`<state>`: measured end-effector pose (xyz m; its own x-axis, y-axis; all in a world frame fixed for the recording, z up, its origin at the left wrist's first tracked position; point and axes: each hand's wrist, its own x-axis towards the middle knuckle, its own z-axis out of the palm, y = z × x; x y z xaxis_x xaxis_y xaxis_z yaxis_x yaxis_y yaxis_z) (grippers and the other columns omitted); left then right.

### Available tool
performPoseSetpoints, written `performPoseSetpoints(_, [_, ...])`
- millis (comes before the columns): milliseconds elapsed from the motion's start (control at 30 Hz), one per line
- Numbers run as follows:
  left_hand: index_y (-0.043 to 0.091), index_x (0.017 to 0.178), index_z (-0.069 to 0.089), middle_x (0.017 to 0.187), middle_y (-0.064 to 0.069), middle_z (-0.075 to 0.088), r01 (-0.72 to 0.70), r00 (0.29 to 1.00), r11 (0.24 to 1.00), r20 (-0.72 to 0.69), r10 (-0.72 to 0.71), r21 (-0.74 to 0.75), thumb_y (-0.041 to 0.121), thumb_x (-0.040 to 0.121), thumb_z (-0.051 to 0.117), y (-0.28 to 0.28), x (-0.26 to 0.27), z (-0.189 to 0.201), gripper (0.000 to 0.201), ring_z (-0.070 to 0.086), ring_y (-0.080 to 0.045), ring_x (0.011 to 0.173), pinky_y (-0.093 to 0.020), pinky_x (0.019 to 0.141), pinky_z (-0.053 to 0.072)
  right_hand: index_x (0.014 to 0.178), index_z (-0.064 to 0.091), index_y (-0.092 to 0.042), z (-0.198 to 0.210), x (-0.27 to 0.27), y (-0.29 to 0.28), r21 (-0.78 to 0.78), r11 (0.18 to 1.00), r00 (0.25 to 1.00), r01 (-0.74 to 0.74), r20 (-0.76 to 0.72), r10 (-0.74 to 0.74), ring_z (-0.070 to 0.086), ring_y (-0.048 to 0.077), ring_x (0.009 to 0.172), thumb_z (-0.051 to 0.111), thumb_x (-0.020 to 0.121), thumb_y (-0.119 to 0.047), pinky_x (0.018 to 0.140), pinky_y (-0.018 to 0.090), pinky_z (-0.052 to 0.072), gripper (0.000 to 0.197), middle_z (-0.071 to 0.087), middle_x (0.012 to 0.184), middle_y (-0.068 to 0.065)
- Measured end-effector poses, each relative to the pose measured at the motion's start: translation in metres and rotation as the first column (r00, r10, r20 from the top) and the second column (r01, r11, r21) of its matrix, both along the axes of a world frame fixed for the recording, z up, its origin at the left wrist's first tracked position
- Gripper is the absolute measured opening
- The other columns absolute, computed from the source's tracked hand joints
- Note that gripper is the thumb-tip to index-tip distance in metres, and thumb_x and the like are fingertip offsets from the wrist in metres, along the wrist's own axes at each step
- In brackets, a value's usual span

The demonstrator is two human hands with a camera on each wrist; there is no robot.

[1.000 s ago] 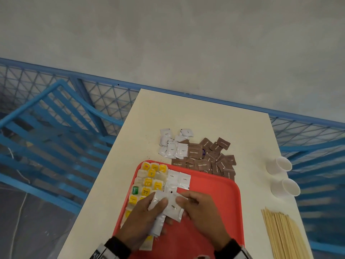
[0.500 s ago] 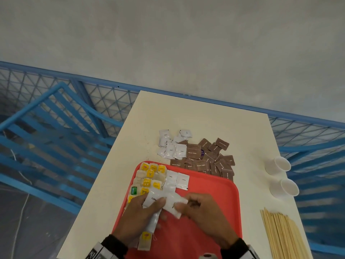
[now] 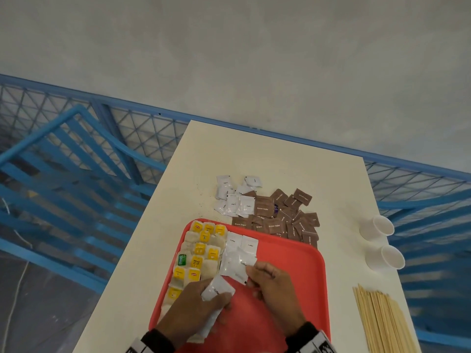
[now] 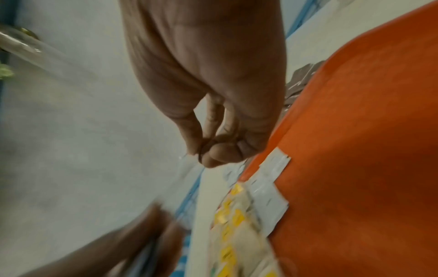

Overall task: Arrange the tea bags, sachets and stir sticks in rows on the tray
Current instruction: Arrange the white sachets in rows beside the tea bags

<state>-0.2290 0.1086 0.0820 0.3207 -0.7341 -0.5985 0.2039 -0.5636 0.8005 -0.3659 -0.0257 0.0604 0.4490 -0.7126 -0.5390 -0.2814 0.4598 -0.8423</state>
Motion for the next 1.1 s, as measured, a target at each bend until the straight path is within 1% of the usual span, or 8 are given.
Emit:
performPoseSetpoints(200, [0.000,0.095,0.071,0.077,-0.013,0.076,-0.053,0.999,0.998,-0.010,0.054,0.045,0.012,0.093,0.066,0.025,0.031,-0.007,0.013,0.069,-0.019,0.060,-0.028,0.056,0.055,0.077,0.072,-0.002,-0.053,-0.002,-0.039,-0.088,0.991,0.930,-0.101,-0.361,0.062,0.052,0.002,0.046,0.074,0.086,-0.009,0.047,0.013,0.043,0.011,0.064,0.056,-0.004])
performPoseSetpoints(467, [0.004,0.084,0.075,0.078,-0.013,0.076,-0.034,0.999,0.994,-0.004,0.034,0.101,0.014,0.092,0.068,0.042,0.048,-0.020,0.015,0.071,-0.018,0.063,-0.024,0.059,0.053,0.072,0.070,-0.010,-0.079,0.011,-0.039,-0.205,0.973,0.866,-0.107,-0.500,-0.010,0.063,0.011,0.061,0.080,0.079,-0.022,0.061,0.026,0.053,0.017,0.071,0.064,0.000])
performPoseSetpoints(633, [0.005,0.102,0.072,0.085,-0.013,0.077,-0.025,0.999,0.995,-0.035,0.028,0.094,0.017,0.092,0.069,0.038,0.050,-0.024,0.016,0.074,-0.026,0.071,-0.030,0.065,0.057,0.075,0.062,-0.011,-0.079,0.016,-0.032,-0.300,0.941,0.828,-0.153,-0.559,-0.044,0.059,0.013,0.069,0.081,0.075,-0.030,0.061,0.025,0.045,0.027,0.067,0.073,-0.003])
performPoseSetpoints(733, [0.005,0.103,0.071,0.086,-0.015,0.076,-0.034,0.995,0.997,-0.092,0.040,0.074,0.036,0.073,0.080,0.034,0.051,-0.018,0.044,0.072,-0.028,0.072,-0.037,0.069,0.058,0.077,0.061,-0.011,-0.074,0.018,-0.032,-0.306,0.932,0.816,-0.195,-0.578,-0.019,0.058,0.013,0.070,0.079,0.076,-0.031,0.066,0.031,0.049,0.027,0.066,0.074,-0.003])
performPoseSetpoints(833, [0.005,0.107,0.069,0.090,-0.016,0.075,-0.032,0.989,0.999,-0.145,0.035,0.023,0.044,0.064,0.079,0.031,0.049,-0.014,0.058,0.070,-0.027,0.075,-0.039,0.069,0.057,0.078,0.062,-0.015,-0.050,0.016,-0.028,-0.363,0.908,0.836,-0.208,-0.548,-0.027,0.059,0.010,0.070,0.076,0.081,-0.033,0.069,0.029,0.050,0.023,0.066,0.074,-0.005])
performPoseSetpoints(933, [0.006,0.106,0.067,0.089,-0.016,0.074,-0.021,0.991,0.999,-0.130,0.015,-0.047,0.024,0.090,0.070,0.020,0.039,-0.003,0.025,0.068,-0.026,0.072,-0.036,0.061,0.055,0.077,0.068,-0.022,-0.004,0.020,-0.008,-0.412,0.867,0.916,-0.281,-0.384,0.115,0.058,0.001,0.064,0.075,0.082,-0.037,0.062,0.018,0.046,0.017,0.068,0.072,-0.006])
performPoseSetpoints(1033, [0.015,0.102,0.072,0.091,-0.012,0.075,0.059,0.998,0.993,0.007,-0.059,-0.105,0.020,0.093,0.068,0.008,0.027,0.002,0.011,0.070,-0.021,0.074,-0.039,0.065,0.059,0.083,0.075,-0.018,0.034,0.026,0.015,-0.298,0.846,0.897,-0.443,-0.147,0.418,0.053,-0.002,0.058,0.077,0.082,-0.035,0.058,0.016,0.042,0.017,0.070,0.070,-0.006])
performPoseSetpoints(1100, [0.017,0.098,0.073,0.090,-0.010,0.075,0.135,0.988,0.984,0.085,-0.126,-0.115,0.026,0.091,0.070,0.002,0.021,0.006,0.012,0.071,-0.017,0.075,-0.040,0.073,0.058,0.082,0.076,-0.013,0.041,0.023,0.014,-0.315,0.835,0.890,-0.452,-0.101,0.444,0.051,-0.003,0.055,0.078,0.083,-0.028,0.056,0.015,0.040,0.015,0.066,0.063,-0.009])
